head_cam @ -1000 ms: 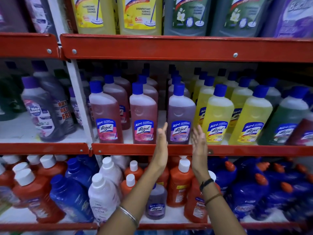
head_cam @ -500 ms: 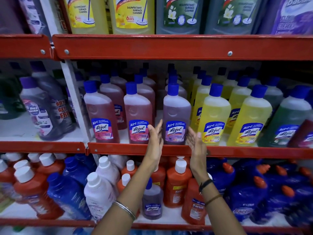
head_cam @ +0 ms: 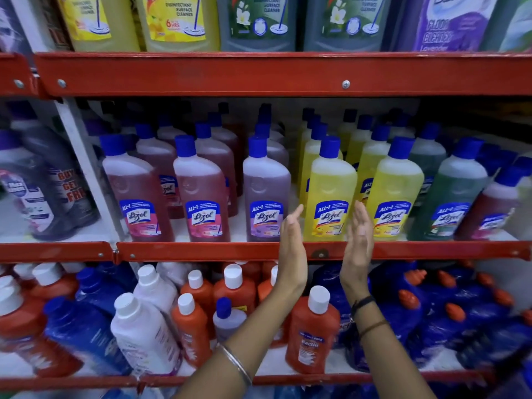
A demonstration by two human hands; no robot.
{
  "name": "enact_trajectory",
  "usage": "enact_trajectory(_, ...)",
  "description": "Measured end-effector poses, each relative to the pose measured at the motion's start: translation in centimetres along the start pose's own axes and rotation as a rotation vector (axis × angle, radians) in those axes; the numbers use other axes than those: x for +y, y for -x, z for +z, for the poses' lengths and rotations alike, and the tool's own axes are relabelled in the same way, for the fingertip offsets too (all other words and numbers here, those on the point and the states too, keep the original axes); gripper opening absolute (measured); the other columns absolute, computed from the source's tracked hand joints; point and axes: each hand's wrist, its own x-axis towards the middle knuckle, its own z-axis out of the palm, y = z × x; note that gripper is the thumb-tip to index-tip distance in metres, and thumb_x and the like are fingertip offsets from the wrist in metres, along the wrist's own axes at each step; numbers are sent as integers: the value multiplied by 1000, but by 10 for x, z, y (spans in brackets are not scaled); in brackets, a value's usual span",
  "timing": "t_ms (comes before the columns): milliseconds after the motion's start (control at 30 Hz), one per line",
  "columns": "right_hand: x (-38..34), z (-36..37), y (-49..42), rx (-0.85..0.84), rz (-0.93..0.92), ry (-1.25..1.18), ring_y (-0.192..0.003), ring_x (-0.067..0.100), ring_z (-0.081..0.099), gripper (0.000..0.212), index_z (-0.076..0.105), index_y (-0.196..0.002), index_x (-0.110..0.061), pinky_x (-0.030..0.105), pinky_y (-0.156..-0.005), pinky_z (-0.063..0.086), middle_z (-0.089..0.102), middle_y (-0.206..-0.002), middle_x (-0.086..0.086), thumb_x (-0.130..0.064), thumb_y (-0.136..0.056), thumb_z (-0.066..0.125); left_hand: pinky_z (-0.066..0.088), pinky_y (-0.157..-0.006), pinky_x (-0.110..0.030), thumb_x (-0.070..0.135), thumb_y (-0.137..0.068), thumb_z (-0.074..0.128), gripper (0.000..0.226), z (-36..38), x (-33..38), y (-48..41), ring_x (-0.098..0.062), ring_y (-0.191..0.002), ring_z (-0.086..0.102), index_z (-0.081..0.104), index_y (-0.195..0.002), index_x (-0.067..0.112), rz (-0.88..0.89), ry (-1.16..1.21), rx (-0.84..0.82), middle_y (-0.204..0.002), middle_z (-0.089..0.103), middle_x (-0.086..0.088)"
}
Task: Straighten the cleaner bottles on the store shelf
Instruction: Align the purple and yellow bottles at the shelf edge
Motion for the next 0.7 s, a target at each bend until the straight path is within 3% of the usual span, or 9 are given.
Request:
enact_trajectory(33,1,-1,-3,-21,38,8,-133,0,40,76,34,-142,-21,15,-102,37,40,-146,-7,-69,-83,40,36,-100,-16,61,-88,18,65,3,-4,-6,1,-127,40,42,-137,27,-10,2,-17,-146,41,3)
enact_trajectory(100,5,-5,-7,-52,85,36,-126,-8,43,84,33,-138,-30,8,-93,39,43,-139,-15,-81,-72,41,31,-109,-24,76,-82,20,77,7,-7,-14,-3,-133,37,37,-140,30,-40,32,-31,-150,38,2)
enact_trajectory(167,8,-11,-10,-78,94,33,-123,-6,48,81,38,-135,-30,11,-92,42,49,-134,-16,-80,-72,44,33,-108,-26,91,-65,28,97,8,-8,-19,-3,-130,42,36,-141,31,-70,52,-49,-145,44,4)
enact_trajectory(233,8,-17,-12,-93,95,17,-125,4,51,79,44,-133,-28,20,-98,43,54,-133,-9,-78,-73,46,41,-96,-15,94,-57,33,107,8,-10,-22,5,-119,51,35,-142,29,-72,62,-71,-134,54,11)
enact_trajectory(333,5,-23,-13,-121,101,-16,-122,7,55,80,47,-129,-23,20,-97,45,57,-128,-7,-78,-72,48,44,-83,-7,88,-63,30,99,7,-9,-24,10,-111,55,35,-141,28,-59,54,-95,-123,58,21)
enact_trajectory(533,-2,-22,-13,-124,129,-43,-112,-1,60,88,45,-131,-15,13,-88,48,60,-121,-10,-79,-70,48,46,-89,-12,67,-80,16,77,7,-10,-25,8,-111,56,36,-142,26,-105,88,-68,-129,56,9)
enact_trajectory(700,0,-21,-14,-113,157,-30,-117,1,57,93,44,-135,-13,15,-93,47,57,-127,-5,-80,-70,46,30,-114,-36,67,-82,16,77,10,-4,-23,-5,-127,47,35,-143,24,-133,88,-57,-139,51,4)
